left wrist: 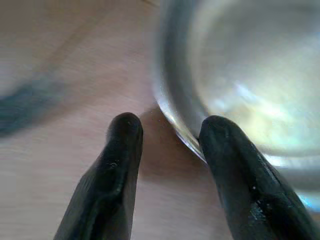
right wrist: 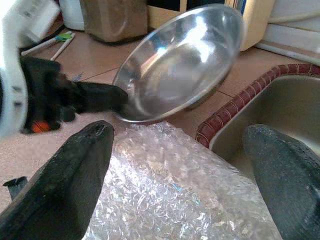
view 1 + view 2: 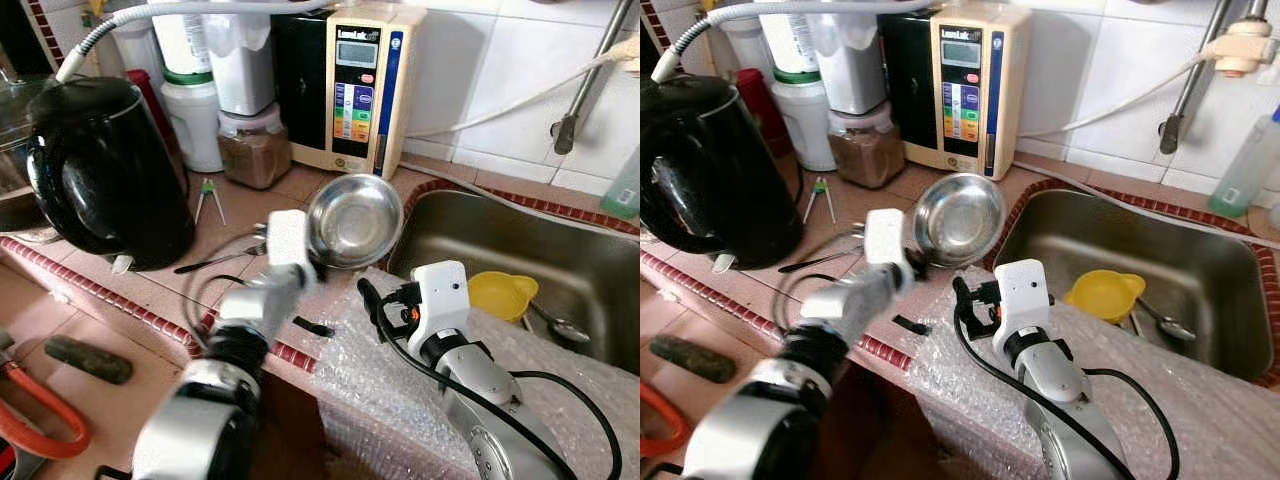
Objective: Kitchen organization
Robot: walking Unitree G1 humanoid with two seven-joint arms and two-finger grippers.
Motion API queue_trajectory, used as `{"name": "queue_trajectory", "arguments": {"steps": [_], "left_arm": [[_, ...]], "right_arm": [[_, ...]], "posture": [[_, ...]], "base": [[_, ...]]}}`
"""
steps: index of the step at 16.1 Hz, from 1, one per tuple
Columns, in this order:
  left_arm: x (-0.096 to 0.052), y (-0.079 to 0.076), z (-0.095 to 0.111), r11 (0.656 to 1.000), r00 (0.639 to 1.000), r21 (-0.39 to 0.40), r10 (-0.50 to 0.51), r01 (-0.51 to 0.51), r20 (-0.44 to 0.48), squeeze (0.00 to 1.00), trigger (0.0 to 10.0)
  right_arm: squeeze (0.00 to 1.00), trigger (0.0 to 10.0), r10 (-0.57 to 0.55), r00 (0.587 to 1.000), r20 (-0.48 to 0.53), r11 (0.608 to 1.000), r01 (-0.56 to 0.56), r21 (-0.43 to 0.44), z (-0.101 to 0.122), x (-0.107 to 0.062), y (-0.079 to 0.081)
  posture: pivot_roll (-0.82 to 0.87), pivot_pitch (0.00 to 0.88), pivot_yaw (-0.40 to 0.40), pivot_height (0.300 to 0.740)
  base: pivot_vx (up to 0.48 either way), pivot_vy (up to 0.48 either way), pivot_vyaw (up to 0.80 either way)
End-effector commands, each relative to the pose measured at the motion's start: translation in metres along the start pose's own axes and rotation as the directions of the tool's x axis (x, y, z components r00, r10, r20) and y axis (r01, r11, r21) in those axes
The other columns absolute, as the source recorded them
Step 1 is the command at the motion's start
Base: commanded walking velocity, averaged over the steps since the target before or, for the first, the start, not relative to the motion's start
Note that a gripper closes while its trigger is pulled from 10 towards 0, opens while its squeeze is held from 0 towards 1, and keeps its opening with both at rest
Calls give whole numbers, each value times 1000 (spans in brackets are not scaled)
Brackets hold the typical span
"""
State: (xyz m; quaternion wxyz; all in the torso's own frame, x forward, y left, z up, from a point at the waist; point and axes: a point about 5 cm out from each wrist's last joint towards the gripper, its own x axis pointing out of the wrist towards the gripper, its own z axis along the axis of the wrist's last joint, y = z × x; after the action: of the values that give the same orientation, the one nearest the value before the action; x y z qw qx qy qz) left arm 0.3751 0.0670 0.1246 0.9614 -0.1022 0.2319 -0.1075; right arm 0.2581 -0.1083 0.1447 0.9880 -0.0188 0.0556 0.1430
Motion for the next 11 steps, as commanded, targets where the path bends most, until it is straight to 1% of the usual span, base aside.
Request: {"name": "queue_trajectory", "arguments": {"steps": [1,3,7,10,11], "left_arm": [[1,4,4,1000,1000,-10,28,-28,0,0,0],[0,13,11,997,997,-35,74,-73,20,0,0],[-2,27,18,991,992,-49,122,-120,38,0,0],[-3,28,20,991,991,-55,128,-125,50,0,0],[-3,26,19,992,991,-56,120,-117,54,0,0]], "right_arm": [[1000,10000,5,1000,12,1000,-5,0,2,2,0],[1000,10000,4,1000,12,1000,-4,2,2,2,0],[1000,10000,4,1000,9,1000,-4,5,0,2,0],[1000,10000,3,1000,10,1000,-3,3,1,3,0],[1000,10000,4,1000,10,1000,-4,1,1,4,0]], "posture": [[11,0,65,740],[11,0,66,740],[16,0,60,740],[19,0,56,740],[20,0,54,740]], "base": [[0,0,0],[0,0,0],[0,0,0],[0,0,0],[0,0,0]]}}
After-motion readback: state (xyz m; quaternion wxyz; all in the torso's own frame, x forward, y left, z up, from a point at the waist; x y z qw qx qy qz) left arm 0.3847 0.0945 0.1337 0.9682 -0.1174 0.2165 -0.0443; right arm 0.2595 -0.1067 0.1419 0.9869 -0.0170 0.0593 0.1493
